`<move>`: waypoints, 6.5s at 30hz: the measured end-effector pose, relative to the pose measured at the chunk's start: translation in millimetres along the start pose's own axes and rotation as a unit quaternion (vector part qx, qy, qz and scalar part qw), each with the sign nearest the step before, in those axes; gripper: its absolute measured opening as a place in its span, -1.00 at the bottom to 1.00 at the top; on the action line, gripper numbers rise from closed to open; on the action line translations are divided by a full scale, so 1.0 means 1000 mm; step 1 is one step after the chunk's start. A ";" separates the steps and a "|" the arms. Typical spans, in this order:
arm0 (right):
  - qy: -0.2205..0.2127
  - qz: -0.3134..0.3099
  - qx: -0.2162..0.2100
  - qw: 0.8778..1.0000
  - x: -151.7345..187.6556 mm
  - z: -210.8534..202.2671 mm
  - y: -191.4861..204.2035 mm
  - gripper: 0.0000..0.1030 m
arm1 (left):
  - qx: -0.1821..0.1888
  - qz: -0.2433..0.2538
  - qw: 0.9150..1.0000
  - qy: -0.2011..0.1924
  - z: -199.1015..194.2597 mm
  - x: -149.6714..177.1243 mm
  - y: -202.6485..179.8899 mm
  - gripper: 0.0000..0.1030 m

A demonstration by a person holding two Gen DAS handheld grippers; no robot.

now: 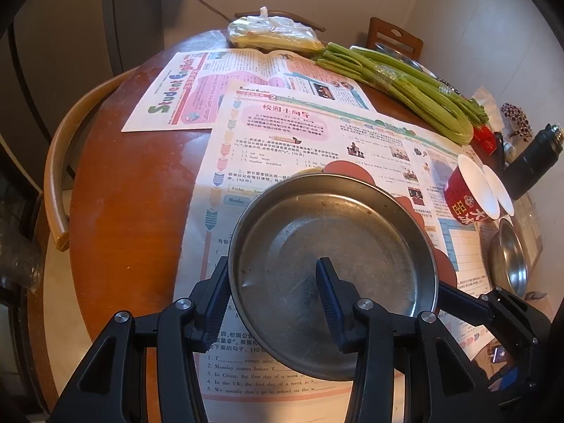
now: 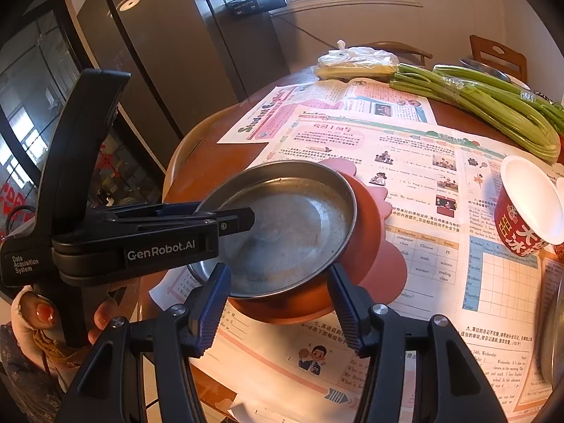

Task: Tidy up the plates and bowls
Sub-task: 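Lower the steel pan onto the orange plate and open the left tool, then move the left tool to the rim of the large steel bowl, then close the left tool on the rim of the large steel bowl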

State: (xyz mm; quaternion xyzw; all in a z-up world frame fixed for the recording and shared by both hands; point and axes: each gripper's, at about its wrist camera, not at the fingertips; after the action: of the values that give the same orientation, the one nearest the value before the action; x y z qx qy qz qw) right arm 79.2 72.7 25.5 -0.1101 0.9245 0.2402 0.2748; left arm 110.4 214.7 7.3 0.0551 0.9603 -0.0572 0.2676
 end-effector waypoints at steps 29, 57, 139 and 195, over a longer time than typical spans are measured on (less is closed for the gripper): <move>-0.031 0.033 0.012 0.999 -0.006 -0.029 -0.030 0.11 | 0.072 -0.090 0.993 -0.032 -0.022 0.029 0.031 0.12; -0.001 0.066 0.021 0.998 -0.008 -0.011 -0.058 0.12 | 0.078 -0.070 0.994 0.012 0.024 0.002 -0.016 0.15; -0.291 0.062 0.058 0.953 -0.005 -0.234 -0.179 0.44 | 0.054 0.069 0.988 -0.130 -0.071 -0.022 -0.244 0.21; -0.118 0.120 0.181 0.969 0.042 -0.170 -0.307 0.60 | 0.063 0.134 0.989 -0.004 0.064 -0.029 -0.320 0.21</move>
State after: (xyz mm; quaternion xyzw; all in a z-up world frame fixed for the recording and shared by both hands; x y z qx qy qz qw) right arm 70.2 -280.3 9.4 0.0829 0.9201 0.1111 0.3663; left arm 123.7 -112.7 -5.8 0.1996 0.9378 -0.0812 0.2722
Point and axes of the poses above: each gripper's, at about its wrist camera, not at the fingertips, and z roughly the way its jaws point, y to its left, x to its underside, and after that the axes turned 11 degrees about z, right-handed
